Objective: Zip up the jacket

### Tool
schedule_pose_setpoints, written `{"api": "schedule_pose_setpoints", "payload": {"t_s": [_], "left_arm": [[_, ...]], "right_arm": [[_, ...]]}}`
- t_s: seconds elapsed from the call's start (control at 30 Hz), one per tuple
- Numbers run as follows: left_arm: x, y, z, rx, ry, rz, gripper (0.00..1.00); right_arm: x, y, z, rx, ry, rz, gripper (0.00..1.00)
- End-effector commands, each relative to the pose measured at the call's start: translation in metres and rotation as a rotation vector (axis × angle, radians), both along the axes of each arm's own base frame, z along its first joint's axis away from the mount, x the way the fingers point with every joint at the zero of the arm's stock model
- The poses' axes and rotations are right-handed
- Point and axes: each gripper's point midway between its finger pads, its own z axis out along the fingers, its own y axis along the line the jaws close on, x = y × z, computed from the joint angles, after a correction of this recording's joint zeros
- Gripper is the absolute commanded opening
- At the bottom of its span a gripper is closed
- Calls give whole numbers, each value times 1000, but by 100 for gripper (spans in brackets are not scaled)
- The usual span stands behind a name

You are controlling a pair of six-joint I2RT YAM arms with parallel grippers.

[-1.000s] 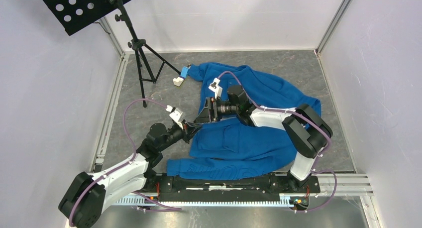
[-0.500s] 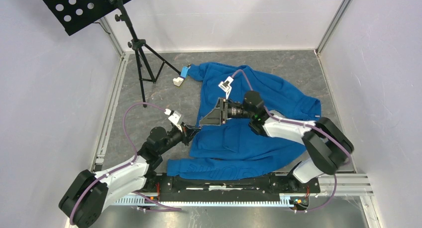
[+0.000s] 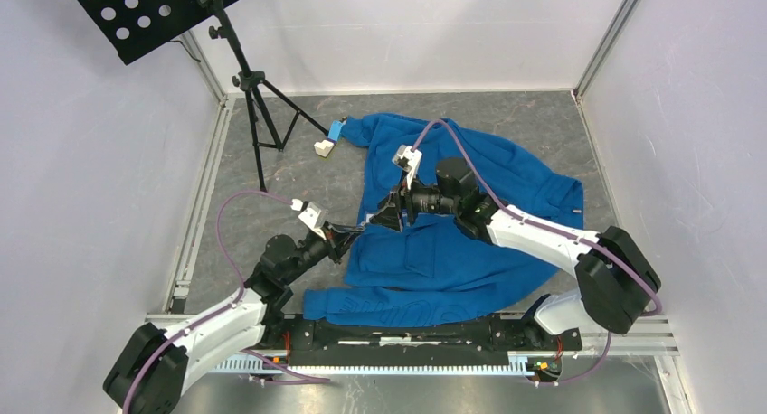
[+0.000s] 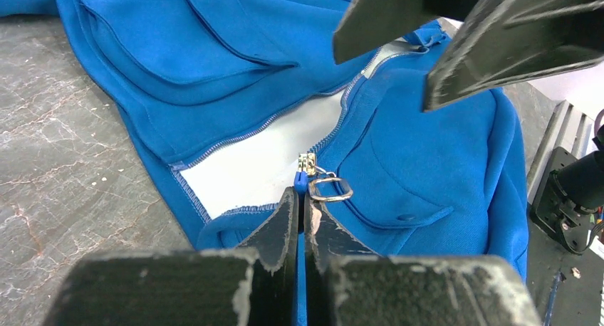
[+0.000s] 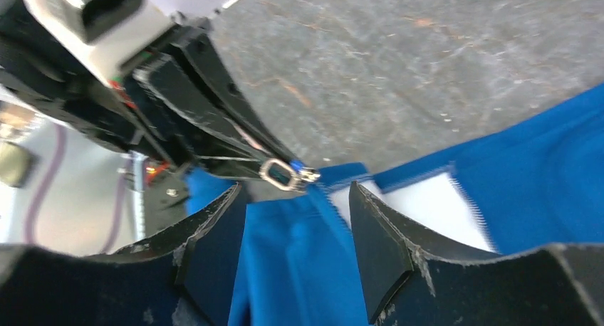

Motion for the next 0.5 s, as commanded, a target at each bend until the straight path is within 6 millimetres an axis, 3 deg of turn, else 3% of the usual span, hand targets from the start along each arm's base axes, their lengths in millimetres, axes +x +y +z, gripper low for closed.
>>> {"api": "schedule_pose_setpoints", "payload": {"t_s": [0.0, 0.2, 0.3, 0.47], "left_arm": [[6, 2, 17, -11, -45, 24, 2], [3, 4, 2, -78, 58, 57, 2], [2, 7, -9, -92, 102, 80, 2], [-2, 6, -26, -88, 227, 90, 2]], "right_arm": [[26, -7, -10, -112, -247, -22, 62], [49, 0, -15, -142, -257, -92, 54], [73, -1, -23, -208, -306, -157, 51], [111, 4, -57, -396, -371, -170, 51]]}}
